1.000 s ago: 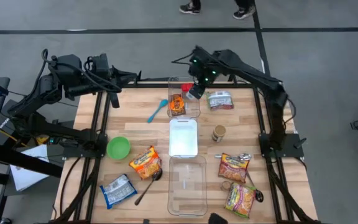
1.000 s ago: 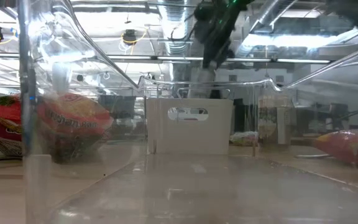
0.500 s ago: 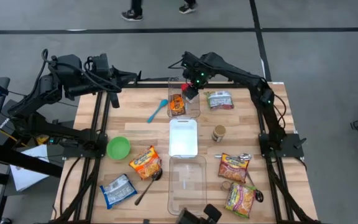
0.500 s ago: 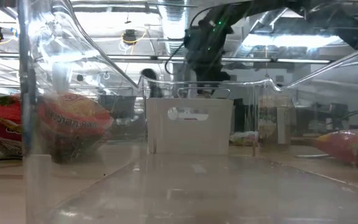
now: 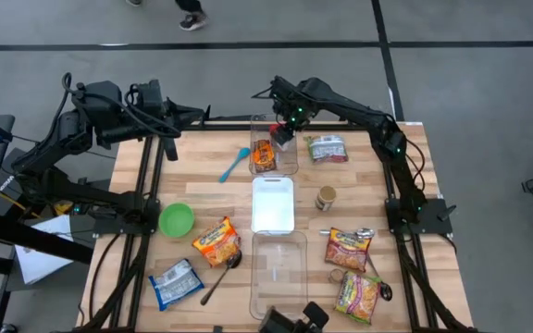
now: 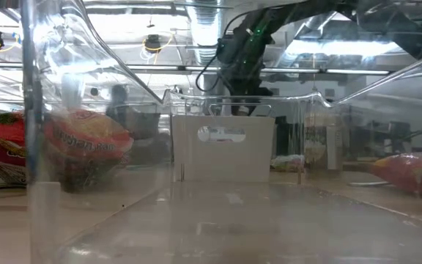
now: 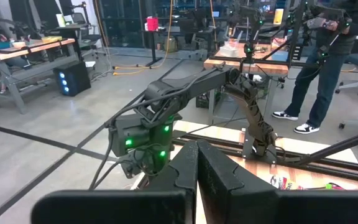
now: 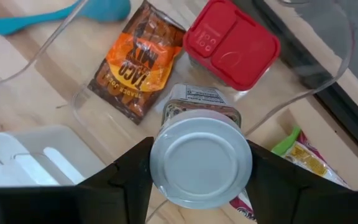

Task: Pick & Place Food Item
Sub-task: Put the white seasoning bottle into the top transparent bin

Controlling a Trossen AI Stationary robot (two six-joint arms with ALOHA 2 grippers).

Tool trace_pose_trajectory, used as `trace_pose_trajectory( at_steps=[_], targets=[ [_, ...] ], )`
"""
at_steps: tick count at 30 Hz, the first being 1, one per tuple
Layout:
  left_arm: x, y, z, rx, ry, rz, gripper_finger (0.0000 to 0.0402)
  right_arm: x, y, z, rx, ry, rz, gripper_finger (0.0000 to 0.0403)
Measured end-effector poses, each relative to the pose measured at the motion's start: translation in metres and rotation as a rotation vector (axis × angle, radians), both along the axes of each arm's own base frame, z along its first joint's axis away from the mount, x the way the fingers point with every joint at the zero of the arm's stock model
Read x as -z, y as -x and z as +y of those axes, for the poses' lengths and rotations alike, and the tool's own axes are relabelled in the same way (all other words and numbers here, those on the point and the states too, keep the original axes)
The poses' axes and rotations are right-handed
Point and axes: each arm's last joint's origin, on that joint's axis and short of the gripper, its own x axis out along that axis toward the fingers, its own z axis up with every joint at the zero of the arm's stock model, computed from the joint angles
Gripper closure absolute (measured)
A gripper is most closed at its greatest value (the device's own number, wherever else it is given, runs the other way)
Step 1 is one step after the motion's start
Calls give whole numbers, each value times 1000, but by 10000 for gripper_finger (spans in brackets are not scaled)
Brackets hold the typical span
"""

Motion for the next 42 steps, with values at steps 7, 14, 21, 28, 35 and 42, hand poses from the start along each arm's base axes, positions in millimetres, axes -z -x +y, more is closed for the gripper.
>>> trace_pose_trajectory(
  at_steps=[7, 14, 21, 28, 35, 42],
  targets=[
    [0, 0, 0, 0, 0, 0, 399, 3, -1, -1, 21, 2, 7, 204],
    [0, 0, 0, -1, 0, 0, 399, 16, -4, 0, 38, -14, 24, 204],
    [0, 0, 0, -5, 0, 0, 399, 19, -4, 0, 39, -14, 24, 204],
    [0, 0, 0, -4, -1, 0, 399, 24, -8, -2, 47, -12, 17, 204],
    [0, 0, 0, 0, 0, 0, 399, 39, -10, -3, 21, -44, 68, 204],
    [0, 0, 0, 0, 0, 1, 399, 39, -14, -1, 16, 32, 85, 139]
  ],
)
